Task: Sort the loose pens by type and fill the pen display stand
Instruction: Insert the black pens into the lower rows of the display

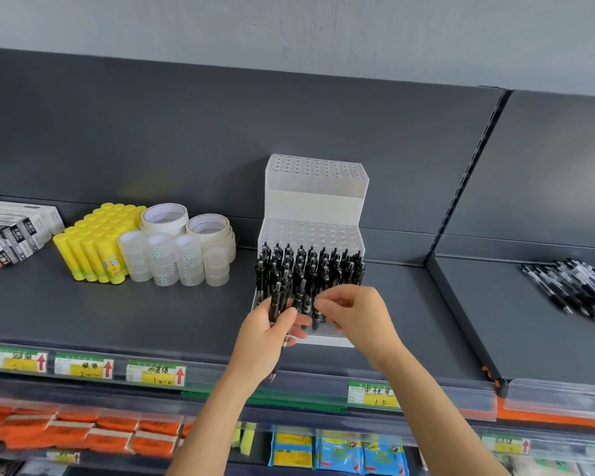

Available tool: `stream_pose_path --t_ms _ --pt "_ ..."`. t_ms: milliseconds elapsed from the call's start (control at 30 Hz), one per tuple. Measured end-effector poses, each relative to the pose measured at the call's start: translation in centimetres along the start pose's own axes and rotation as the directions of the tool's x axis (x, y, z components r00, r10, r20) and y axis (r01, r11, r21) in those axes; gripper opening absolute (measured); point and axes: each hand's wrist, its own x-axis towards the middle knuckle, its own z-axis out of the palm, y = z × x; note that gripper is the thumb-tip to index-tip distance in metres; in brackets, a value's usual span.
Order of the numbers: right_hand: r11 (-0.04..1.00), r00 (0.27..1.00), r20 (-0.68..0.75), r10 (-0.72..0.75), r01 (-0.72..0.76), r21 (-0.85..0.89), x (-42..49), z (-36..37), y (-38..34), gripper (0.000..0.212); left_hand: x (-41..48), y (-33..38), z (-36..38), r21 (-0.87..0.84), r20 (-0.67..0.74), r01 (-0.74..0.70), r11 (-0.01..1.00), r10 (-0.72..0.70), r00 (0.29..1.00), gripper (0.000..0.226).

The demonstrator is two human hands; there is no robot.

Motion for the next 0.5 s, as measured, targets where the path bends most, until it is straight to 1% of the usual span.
stream_pose_path --t_ms 133,200,267,333,433,500 --pt "0.983 0.991 0.129 -0.022 -0.002 0.184 -0.4 -0.9 -1.0 0.022 0.0 0.6 1.2 -0.025 0.107 -0.019 1.0 0.022 0.994 0.013" --pt "0.965 0.991 0.137 -0.013 -0.023 0.263 -0.5 -1.1 -1.1 0.022 0.0 0.8 1.6 -0.042 0.126 -0.014 0.999 0.019 0.992 0.014" --pt "0.94 0.998 0.059 0.031 -0.05 0.337 -0.4 -1.4 -1.1 0.014 0.2 0.6 1.7 -0.021 0.098 -0.028 0.999 0.029 0.995 0.016" --pt "0.937 0.995 -0.09 0.043 -0.009 0.348 -0.1 -2.0 -1.1 0.011 0.4 0.3 1.4 0.037 0.031 -0.033 0.999 0.032 0.999 0.016" --pt "0.972 0.946 -0.324 -0.03 0.103 0.211 0.3 -3.1 -1.6 0.01 0.5 -0.1 0.8 0.05 -0.032 -0.009 0.999 0.011 0.999 0.019" --pt "0.985 0.915 -0.391 -0.104 0.15 0.089 0.6 -3.3 -2.0 0.009 0.5 -0.1 0.6 0.112 -0.038 -0.018 0.994 0.022 0.999 0.032"
